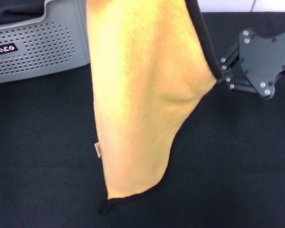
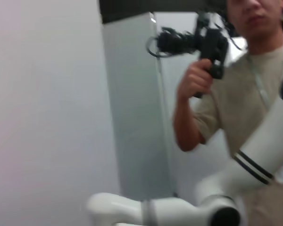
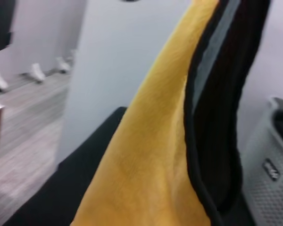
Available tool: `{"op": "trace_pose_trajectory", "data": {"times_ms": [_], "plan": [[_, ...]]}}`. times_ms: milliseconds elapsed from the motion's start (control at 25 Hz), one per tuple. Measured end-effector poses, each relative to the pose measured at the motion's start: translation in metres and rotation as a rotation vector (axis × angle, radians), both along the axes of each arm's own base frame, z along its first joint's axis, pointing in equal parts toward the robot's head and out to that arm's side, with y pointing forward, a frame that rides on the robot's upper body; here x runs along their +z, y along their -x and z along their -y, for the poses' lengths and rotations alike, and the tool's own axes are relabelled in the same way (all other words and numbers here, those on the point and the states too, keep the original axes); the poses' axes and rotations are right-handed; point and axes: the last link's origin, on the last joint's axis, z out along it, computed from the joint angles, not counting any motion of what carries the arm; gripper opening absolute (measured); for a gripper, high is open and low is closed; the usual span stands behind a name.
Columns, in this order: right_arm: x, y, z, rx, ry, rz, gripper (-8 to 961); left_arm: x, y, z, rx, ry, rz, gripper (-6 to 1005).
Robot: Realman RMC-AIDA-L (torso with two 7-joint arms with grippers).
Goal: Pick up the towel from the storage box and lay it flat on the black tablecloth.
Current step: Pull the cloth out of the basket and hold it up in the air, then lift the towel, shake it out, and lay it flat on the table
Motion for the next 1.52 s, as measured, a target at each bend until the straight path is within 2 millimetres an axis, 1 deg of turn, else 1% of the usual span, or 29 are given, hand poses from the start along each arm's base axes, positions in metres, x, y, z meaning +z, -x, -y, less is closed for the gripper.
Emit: {"op": "trace_pose_trajectory", "data": {"times_ms": [40,80,200,320,440,600,840,1000,1120,1280,1320,1360,1520], "plan": [[0.000,0.000,0.000,0.000,0.000,0.000,54,0.001,0.004,-0.001,0.025,-0.011,0.017,30],[0.003,-0.001,0.002,-0.040,-0.017,-0.018,43,0.003,0.009,-0.001,0.049,-0.022,0.032,30],[0.006,0.002,0.005,-0.099,-0.023,-0.039,11,0.010,0.029,-0.001,0.148,-0.060,0.091,30],[0.010,0.006,0.012,-0.136,-0.040,-0.058,12,0.014,0.053,0.004,0.245,-0.082,0.144,31],[0.016,0.010,0.023,-0.161,-0.071,-0.069,12,0.015,0.072,0.009,0.311,-0.085,0.161,31],[0.026,0.015,0.034,-0.211,-0.116,-0.089,12,0.013,0.089,0.016,0.367,-0.084,0.168,31],[0.040,0.018,0.041,-0.279,-0.172,-0.127,11,0.010,0.107,0.025,0.423,-0.089,0.177,30],[0.045,0.017,0.042,-0.319,-0.179,-0.140,12,0.008,0.117,0.031,0.451,-0.095,0.190,30],[0.047,0.015,0.045,-0.342,-0.175,-0.154,12,0.008,0.122,0.035,0.457,-0.099,0.236,29],[0.048,0.012,0.053,-0.356,-0.153,-0.169,12,0.007,0.130,0.041,0.477,-0.083,0.342,29],[0.048,0.011,0.056,-0.355,-0.144,-0.168,12,0.007,0.130,0.041,0.477,-0.083,0.342,29],[0.048,0.011,0.058,-0.358,-0.137,-0.167,12,0.005,0.136,0.044,0.497,-0.068,0.383,28],[0.046,0.009,0.061,-0.373,-0.117,-0.161,11,-0.002,0.139,0.045,0.504,-0.028,0.397,28]]}}
